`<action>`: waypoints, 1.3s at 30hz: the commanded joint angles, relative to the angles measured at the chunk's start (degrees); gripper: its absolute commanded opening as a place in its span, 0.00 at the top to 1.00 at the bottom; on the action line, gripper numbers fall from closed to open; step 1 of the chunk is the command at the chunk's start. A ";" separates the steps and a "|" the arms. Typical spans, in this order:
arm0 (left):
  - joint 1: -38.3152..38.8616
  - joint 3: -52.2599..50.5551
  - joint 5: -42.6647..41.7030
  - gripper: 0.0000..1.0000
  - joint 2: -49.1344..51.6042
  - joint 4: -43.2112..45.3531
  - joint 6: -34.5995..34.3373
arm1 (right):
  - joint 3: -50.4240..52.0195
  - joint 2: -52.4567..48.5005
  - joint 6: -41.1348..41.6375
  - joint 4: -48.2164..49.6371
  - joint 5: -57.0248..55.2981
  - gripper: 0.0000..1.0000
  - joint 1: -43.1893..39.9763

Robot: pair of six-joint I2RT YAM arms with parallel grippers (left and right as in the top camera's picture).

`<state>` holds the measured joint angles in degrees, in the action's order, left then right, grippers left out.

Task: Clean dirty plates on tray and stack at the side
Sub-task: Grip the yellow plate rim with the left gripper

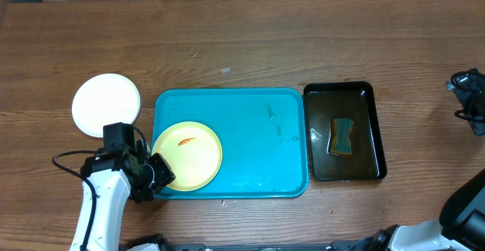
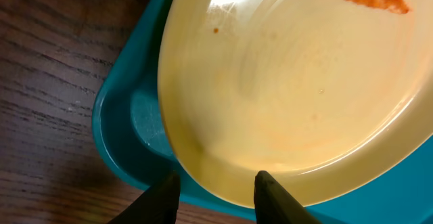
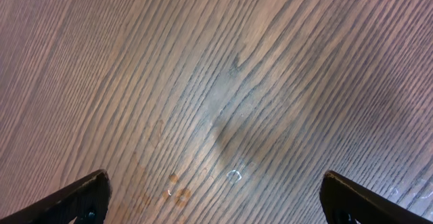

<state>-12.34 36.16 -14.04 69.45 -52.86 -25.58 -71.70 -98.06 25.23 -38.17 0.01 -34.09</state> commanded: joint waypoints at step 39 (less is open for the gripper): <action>4.98 -5.11 4.35 0.94 0.28 4.96 -4.90 | -0.70 0.20 0.11 0.39 0.11 0.00 -0.07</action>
<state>-7.84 31.33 -10.35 69.45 -48.05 -29.80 -71.70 -98.06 25.26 -38.17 0.01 -34.09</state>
